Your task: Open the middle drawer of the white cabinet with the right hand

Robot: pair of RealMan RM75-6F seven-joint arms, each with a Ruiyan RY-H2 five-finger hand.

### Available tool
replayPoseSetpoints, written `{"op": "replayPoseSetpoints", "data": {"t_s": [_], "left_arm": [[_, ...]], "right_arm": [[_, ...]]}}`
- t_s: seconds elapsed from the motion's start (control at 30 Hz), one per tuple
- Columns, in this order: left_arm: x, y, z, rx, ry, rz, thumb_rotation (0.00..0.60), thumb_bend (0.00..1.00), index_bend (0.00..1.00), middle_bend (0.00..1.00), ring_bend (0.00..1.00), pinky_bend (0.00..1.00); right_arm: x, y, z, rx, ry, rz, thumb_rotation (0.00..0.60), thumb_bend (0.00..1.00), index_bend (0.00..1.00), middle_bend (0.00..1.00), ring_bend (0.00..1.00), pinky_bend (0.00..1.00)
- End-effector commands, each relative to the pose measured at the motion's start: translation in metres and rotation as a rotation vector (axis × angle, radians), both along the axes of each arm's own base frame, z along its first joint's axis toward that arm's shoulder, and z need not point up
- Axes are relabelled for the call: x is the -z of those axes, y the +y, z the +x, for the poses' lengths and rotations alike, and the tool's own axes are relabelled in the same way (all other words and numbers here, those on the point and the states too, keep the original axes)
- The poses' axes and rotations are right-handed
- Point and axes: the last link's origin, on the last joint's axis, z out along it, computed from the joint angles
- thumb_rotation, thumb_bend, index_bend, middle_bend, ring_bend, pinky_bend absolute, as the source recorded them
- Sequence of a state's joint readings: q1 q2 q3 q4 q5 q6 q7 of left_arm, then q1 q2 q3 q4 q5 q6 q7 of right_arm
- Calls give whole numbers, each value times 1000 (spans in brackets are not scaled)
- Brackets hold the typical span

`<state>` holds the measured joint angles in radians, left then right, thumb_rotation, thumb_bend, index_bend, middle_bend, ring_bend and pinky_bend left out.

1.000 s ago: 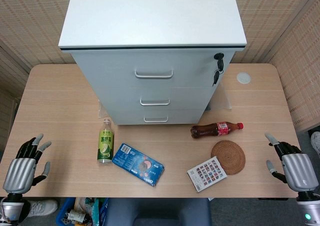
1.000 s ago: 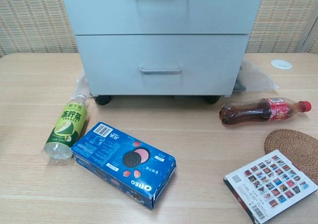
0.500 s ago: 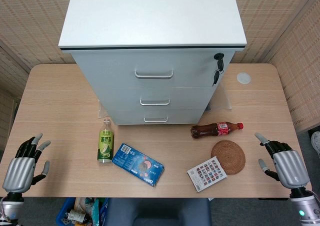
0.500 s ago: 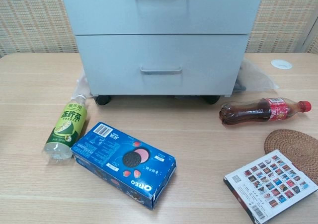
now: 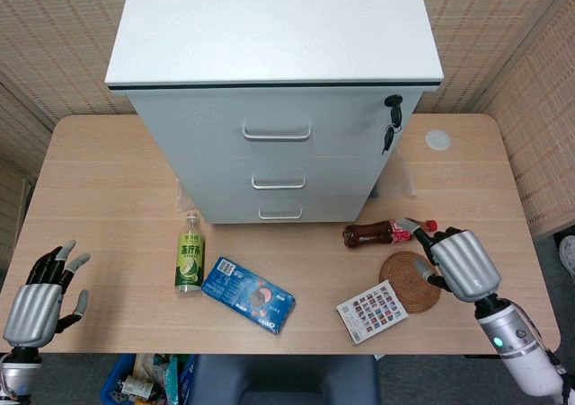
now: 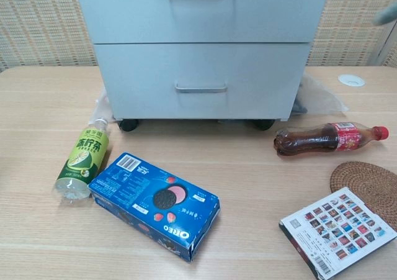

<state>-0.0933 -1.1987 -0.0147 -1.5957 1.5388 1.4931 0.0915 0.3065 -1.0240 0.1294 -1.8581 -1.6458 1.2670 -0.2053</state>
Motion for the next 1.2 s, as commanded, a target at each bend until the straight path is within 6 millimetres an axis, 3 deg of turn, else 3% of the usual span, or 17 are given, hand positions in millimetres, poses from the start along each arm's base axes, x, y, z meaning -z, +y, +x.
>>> {"op": "replayPoseSetpoints", "data": {"t_s": [0.03,0.27,0.43,0.53,0.77,0.8,0.87,1.2], "left_arm": [[-1,0,0,1,2,0,600,474,178,39,48,95],[-1,1,3,11,3,-2,600,474,178,38,48,95],[-1,1,2,9,6,-6,600,474,178,38,48,95],[-2,1,2,11,7,-5,600,474,178,38,48,95],[-2,3,3,16,8,-8,600,474,178,38,48,95],[-18,26,18,15,-78,30,600,474,178,38,48,95],[7,1,11,-29,-56,-5,600,474,178,38,48,95],[-1,4,7,15,-10,1,600,474,178,38,48,95]], "right_arm": [[4,-18,33,-64,29,27,600,380,210,868,852,817],[15,-35,75,-110,83,78,600,445,203,917,930,882],[23,-45,98,-132,86,93,600,450,58,917,937,889],[27,-49,107,-142,81,95,600,450,20,916,937,889],[31,-59,126,-166,74,91,600,450,20,917,937,889],[31,-61,128,-168,74,92,600,450,20,917,937,889],[33,-65,134,-175,74,94,600,450,20,917,937,889],[37,-83,157,-183,87,100,600,450,153,920,941,889]]}}
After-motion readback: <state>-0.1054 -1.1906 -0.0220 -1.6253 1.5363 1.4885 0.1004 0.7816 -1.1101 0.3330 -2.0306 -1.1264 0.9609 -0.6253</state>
